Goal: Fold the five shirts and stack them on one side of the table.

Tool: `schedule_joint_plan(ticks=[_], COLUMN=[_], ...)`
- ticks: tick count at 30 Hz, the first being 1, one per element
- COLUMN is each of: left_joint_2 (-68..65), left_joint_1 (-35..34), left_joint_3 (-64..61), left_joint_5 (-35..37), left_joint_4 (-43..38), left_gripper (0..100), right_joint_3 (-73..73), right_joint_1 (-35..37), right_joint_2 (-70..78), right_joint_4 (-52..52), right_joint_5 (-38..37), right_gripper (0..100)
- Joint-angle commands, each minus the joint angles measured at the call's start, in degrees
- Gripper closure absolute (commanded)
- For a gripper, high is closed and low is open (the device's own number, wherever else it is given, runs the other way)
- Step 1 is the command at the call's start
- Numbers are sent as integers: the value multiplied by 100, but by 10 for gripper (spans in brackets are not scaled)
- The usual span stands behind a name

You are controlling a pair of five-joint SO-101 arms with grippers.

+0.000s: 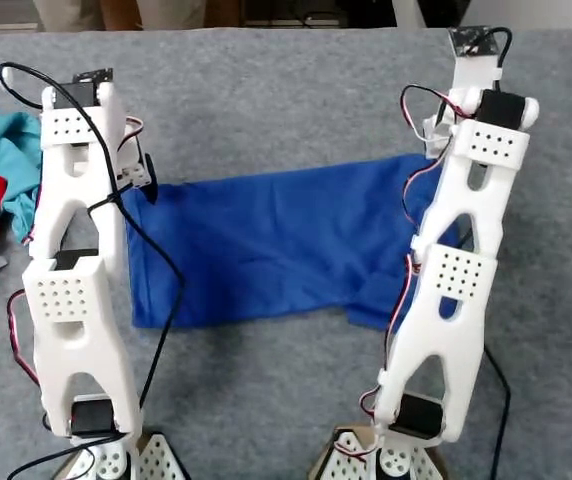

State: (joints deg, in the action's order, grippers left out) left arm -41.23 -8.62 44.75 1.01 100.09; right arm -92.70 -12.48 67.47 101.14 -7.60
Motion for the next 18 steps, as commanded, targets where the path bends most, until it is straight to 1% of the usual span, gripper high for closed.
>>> schedule_joint_plan(ticks=[1, 4, 6, 8, 12, 18], left_joint_2=[127, 75, 31, -145, -593, -1182], left_joint_1=[352, 607, 633, 615, 396, 53], left_joint_3=[-53, -141, -105, -105, -88, -88], left_joint_5=[-18, 9, 185, 255, 264, 237], left_joint_4=[70, 62, -18, -290, -624, -914], left_gripper=[822, 835, 898, 979, 968, 980], right_joint_3=[-22, 356, 620, 892, 1446, 2325], right_joint_1=[22, 180, 286, 391, 470, 356], right_joint_2=[-505, -505, -505, -497, -488, -488], right_joint_4=[123, 123, 105, 97, -229, -1231], right_joint_5=[53, 62, 62, 70, 501, 545], right_gripper=[908, 911, 943, 951, 965, 992])
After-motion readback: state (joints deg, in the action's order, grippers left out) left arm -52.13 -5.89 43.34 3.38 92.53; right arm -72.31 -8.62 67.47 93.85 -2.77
